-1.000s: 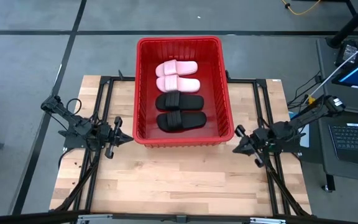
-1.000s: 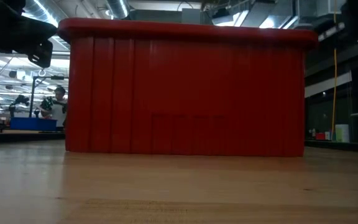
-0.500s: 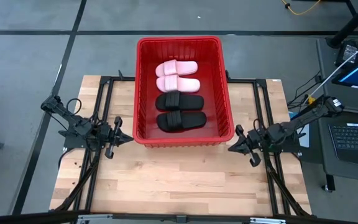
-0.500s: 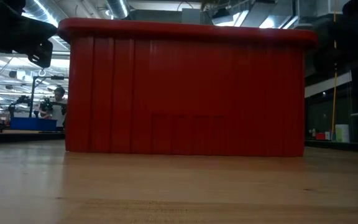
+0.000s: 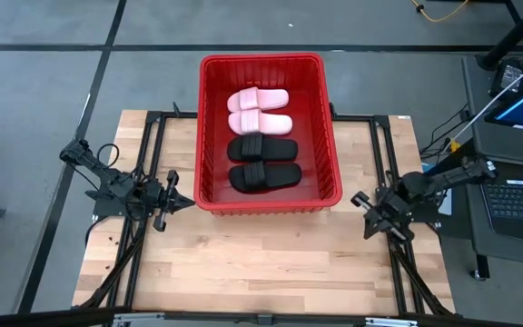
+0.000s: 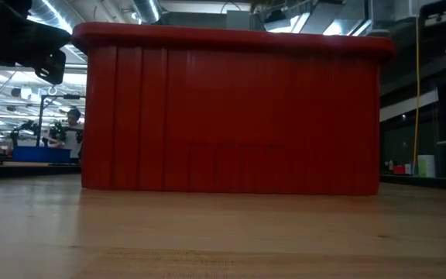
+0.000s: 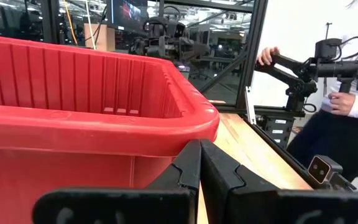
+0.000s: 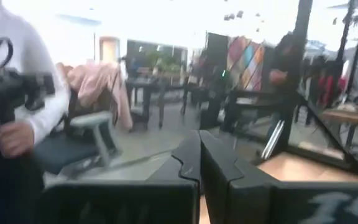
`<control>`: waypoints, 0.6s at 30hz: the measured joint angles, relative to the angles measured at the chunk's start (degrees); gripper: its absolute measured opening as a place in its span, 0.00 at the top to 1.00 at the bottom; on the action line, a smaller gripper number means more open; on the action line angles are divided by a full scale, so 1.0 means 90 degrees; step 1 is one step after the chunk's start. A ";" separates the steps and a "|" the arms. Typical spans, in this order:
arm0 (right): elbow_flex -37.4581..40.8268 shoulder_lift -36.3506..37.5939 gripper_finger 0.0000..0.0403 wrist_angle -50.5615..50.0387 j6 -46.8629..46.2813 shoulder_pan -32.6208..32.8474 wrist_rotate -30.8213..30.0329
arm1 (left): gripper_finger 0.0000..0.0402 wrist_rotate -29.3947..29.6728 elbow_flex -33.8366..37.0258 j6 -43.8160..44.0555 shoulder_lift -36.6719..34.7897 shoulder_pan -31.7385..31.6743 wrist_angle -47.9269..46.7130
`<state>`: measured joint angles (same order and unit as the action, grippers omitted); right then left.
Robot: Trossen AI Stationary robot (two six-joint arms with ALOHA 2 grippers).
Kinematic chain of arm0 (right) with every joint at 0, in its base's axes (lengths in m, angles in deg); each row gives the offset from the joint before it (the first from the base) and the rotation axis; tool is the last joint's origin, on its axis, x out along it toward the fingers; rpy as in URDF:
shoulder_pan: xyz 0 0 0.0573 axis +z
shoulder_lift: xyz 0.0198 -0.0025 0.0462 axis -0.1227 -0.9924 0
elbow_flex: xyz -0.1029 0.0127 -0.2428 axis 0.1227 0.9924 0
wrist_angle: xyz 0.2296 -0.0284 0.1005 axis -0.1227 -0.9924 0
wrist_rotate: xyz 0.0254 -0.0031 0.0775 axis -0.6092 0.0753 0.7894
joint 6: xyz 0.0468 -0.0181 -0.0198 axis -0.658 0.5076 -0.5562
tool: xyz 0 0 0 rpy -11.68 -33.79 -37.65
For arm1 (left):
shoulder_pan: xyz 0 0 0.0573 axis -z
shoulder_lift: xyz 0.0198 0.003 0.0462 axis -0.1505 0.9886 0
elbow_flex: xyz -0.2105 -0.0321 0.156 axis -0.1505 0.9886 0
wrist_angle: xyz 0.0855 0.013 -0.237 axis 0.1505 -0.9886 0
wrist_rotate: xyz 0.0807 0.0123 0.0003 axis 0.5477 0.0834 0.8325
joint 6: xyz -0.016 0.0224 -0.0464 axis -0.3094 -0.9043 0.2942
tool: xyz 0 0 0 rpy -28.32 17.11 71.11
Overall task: Pick and place slides into bin
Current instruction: Return to Home Position
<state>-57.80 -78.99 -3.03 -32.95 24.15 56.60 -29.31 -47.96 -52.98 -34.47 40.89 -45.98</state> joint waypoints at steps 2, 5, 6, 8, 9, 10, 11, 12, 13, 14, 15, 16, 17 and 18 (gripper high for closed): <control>-0.0005 0.0189 0.98 -0.0014 -0.0177 -0.0102 -0.0172 | 1.00 0.0000 0.0000 0.0000 0.0000 0.0000 0.0000; -0.0005 0.0463 0.98 -0.0191 -0.0343 -0.0203 -0.0669 | 1.00 -0.0002 0.0000 0.0001 0.0000 0.0000 0.0000; -0.0005 0.0542 0.98 -0.0267 -0.0353 -0.0215 -0.0751 | 1.00 0.0000 0.0000 0.0002 0.0000 0.0000 0.0002; -0.0002 0.0719 0.98 -0.0524 -0.0286 -0.0216 -0.0790 | 1.00 -0.0002 0.0000 0.0002 0.0000 0.0000 0.0000; -0.0002 0.0819 0.98 -0.0642 -0.0185 -0.0216 -0.0844 | 1.00 -0.0002 0.0000 0.0002 0.0000 0.0000 0.0001; -0.0002 0.0921 0.98 -0.0799 -0.0109 -0.0216 -0.0978 | 1.00 -0.0002 0.0000 0.0000 0.0000 0.0000 0.0001; -0.0002 0.1011 0.98 -0.0965 -0.0103 -0.0215 -0.1170 | 1.00 -0.0002 0.0000 0.0001 0.0000 0.0000 0.0000; -0.0002 0.1092 0.98 -0.1127 -0.0135 -0.0216 -0.1417 | 1.00 -0.0001 0.0000 0.0001 0.0000 0.0000 0.0001; -0.0002 0.1143 0.98 -0.1264 -0.0221 -0.0216 -0.1650 | 1.00 -0.0002 0.0000 0.0002 0.0000 0.0000 0.0000; -0.0002 0.1174 0.98 -0.1394 -0.0316 -0.0217 -0.1800 | 1.00 -0.0002 0.0000 0.0002 0.0000 0.0000 0.0002; -0.0002 0.1195 0.98 -0.1520 -0.0419 -0.0221 -0.1838 | 1.00 -0.0002 0.0000 0.0000 0.0000 0.0000 0.0000; -0.0002 0.1230 0.98 -0.1658 -0.0469 -0.0221 -0.1831 | 1.00 -0.0002 0.0000 0.0002 0.0000 0.0000 0.0002; 0.0002 0.1289 0.98 -0.1778 -0.0490 -0.0221 -0.1816 | 1.00 -0.0002 0.0000 -0.0001 0.0000 0.0000 0.0002; 0.0002 0.1345 0.98 -0.1874 -0.0514 -0.0221 -0.1801 | 1.00 -0.0001 0.0000 -0.0001 0.0000 0.0000 0.0001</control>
<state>-57.78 -66.89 -19.90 -37.57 22.16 40.39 -29.32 -47.96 -52.98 -34.47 40.89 -45.96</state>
